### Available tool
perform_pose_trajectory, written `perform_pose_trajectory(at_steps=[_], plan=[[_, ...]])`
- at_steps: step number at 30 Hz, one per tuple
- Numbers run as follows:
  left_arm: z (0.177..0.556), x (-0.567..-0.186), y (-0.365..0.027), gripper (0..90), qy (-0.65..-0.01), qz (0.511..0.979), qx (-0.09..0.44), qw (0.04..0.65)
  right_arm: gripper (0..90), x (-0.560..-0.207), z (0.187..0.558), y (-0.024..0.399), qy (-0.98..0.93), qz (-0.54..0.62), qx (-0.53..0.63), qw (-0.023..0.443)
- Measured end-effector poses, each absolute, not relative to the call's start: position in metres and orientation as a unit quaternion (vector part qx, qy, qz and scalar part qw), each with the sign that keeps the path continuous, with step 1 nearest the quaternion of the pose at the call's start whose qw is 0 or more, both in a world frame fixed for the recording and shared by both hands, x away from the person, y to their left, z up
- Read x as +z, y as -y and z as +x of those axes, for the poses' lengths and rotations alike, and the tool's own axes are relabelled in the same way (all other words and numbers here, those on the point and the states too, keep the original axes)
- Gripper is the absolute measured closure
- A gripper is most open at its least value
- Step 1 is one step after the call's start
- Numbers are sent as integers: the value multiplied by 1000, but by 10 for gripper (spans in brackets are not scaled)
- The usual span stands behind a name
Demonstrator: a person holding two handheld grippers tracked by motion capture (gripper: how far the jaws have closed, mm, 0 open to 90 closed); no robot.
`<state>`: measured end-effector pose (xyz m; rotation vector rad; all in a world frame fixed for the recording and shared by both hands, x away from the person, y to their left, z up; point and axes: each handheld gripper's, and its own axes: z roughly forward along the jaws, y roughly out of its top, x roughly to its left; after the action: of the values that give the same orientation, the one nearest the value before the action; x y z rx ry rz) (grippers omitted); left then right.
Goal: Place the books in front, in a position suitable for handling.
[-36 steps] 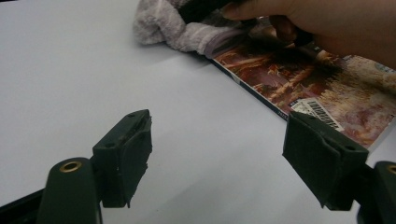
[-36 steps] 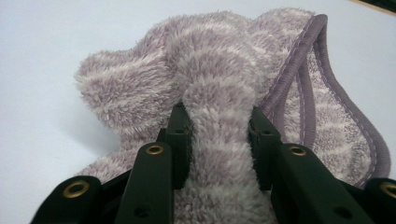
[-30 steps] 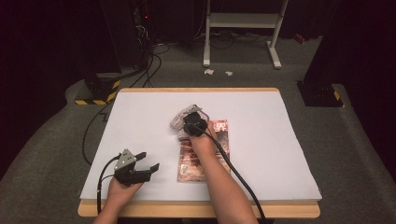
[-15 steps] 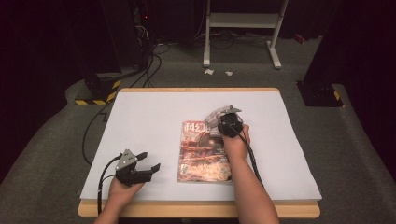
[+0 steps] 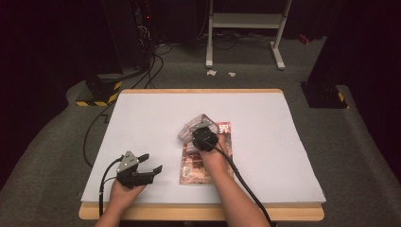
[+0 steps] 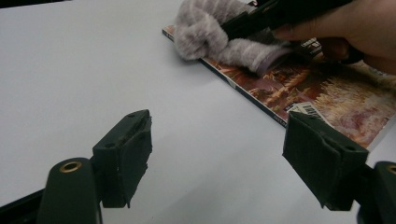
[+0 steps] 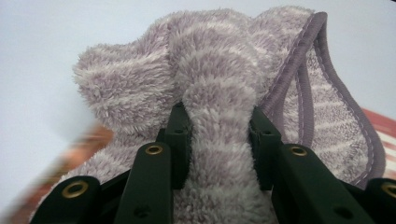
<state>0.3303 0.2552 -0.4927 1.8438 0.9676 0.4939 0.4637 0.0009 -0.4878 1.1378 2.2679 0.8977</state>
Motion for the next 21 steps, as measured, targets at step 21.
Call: perform_pose_trajectory(at_steps=[21], plan=[[331,-493,-256,239,-399,752,208,482,675,-484,456,117,-768,504,309,245]])
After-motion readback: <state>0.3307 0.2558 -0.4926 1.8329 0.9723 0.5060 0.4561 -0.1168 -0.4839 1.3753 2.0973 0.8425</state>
